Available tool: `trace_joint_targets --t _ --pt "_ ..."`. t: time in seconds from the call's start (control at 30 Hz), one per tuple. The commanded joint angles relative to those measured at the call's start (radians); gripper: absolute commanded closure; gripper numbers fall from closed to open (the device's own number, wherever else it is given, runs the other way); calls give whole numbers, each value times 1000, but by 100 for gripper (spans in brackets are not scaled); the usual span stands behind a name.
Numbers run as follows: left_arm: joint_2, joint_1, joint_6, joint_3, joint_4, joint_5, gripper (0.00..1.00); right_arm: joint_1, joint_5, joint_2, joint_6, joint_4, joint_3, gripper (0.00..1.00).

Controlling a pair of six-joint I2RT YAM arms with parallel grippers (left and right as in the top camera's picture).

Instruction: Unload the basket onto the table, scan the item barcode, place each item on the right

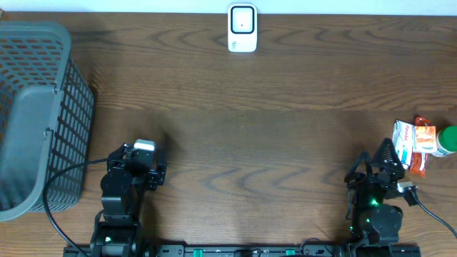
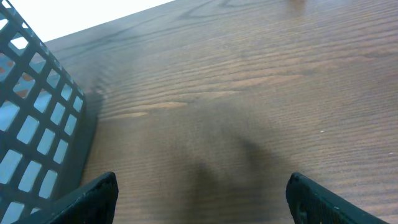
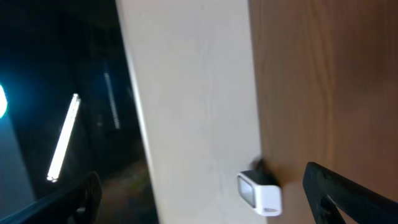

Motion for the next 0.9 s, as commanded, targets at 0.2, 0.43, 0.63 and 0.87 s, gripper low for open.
trace_joint_targets --t 0.2,0.43,0.63,0.87 --pt "-5 -3 -10 1 3 -8 13 13 -57 -6 -908 -10 -6 1" --pt "-5 -3 -10 2 3 -8 13 13 -82 -6 -1461 -10 -6 1" --pt "-5 -3 -9 2 3 -8 13 13 -82 -6 -1460 -10 -6 1" --pt "-5 -3 -9 1 3 -8 13 12 -82 -6 -1460 -10 -6 1"
